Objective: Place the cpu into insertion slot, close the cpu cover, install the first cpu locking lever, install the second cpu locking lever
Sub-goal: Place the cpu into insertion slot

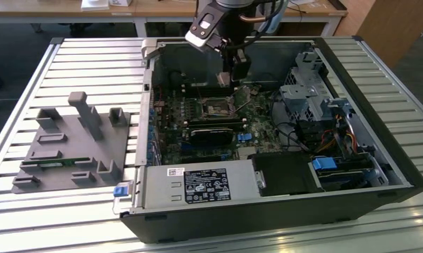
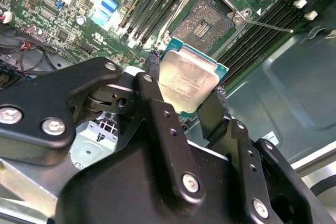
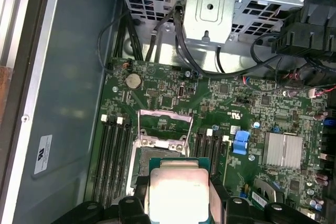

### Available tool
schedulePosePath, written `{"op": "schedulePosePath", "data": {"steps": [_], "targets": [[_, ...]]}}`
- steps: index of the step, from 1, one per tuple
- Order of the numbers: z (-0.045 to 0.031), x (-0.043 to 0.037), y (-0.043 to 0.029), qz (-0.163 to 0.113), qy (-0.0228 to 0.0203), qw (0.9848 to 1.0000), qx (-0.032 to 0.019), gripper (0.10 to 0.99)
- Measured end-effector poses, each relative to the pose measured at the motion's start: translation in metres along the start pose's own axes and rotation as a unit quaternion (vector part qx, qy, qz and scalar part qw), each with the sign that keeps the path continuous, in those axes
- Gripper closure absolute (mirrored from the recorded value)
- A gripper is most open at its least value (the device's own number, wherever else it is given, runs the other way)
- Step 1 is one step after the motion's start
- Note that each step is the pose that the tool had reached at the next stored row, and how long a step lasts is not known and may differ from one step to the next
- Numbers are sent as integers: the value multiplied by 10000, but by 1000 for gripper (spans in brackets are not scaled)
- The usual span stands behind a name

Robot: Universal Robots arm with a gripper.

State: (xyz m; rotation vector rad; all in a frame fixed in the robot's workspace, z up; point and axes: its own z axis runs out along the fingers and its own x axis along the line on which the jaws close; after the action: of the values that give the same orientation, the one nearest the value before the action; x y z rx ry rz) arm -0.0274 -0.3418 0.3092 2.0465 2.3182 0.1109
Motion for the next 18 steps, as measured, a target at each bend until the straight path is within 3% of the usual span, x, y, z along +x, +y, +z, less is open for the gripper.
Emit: {"op": "schedulePosePath", "data": {"steps": [18], "targets": [[96,-1,-8,0,0,10000,0,549]]}}
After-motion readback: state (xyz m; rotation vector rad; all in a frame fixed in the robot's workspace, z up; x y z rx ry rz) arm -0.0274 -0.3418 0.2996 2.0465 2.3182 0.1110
